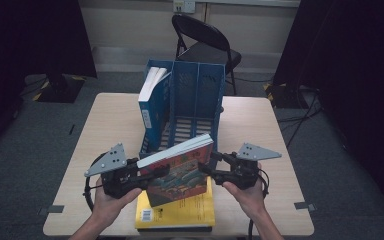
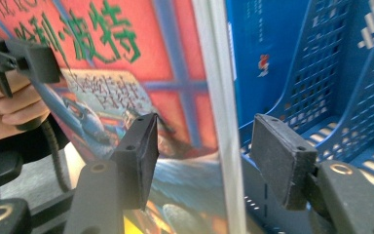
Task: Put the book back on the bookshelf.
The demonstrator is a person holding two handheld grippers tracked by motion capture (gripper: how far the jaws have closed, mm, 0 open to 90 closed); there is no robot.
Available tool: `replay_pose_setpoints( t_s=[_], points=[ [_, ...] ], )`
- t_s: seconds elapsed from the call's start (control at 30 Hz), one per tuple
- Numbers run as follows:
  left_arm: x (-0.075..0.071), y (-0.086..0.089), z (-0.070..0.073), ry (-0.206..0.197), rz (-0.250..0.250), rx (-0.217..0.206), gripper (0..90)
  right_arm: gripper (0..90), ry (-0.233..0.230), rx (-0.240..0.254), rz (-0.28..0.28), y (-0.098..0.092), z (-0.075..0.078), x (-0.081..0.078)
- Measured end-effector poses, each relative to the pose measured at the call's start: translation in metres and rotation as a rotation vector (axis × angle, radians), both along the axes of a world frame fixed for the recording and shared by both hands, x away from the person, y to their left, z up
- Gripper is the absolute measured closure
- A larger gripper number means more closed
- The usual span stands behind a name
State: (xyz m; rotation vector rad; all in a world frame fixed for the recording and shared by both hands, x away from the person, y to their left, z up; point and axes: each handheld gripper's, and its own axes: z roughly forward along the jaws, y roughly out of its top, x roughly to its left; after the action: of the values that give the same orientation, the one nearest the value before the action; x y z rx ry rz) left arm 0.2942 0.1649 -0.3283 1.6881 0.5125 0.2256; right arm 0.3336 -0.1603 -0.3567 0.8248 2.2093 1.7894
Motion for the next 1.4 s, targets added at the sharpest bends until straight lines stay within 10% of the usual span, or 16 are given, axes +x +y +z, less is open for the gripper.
replay_pose_setpoints(
  t_s=[0.83,1.4],
  points=[
    [0.013,-0.018,-0.016,0.047,0.031,-0.034,58.0,49.7,0.002,-0.051,-0.003,0.005,-0.001,-0.001],
    [0.021,-0.017,-0.015,0.03,0.087,-0.022,73.6,49.5,0.022,-0.076,-0.01,0.007,-0.004,0.003]
  ],
)
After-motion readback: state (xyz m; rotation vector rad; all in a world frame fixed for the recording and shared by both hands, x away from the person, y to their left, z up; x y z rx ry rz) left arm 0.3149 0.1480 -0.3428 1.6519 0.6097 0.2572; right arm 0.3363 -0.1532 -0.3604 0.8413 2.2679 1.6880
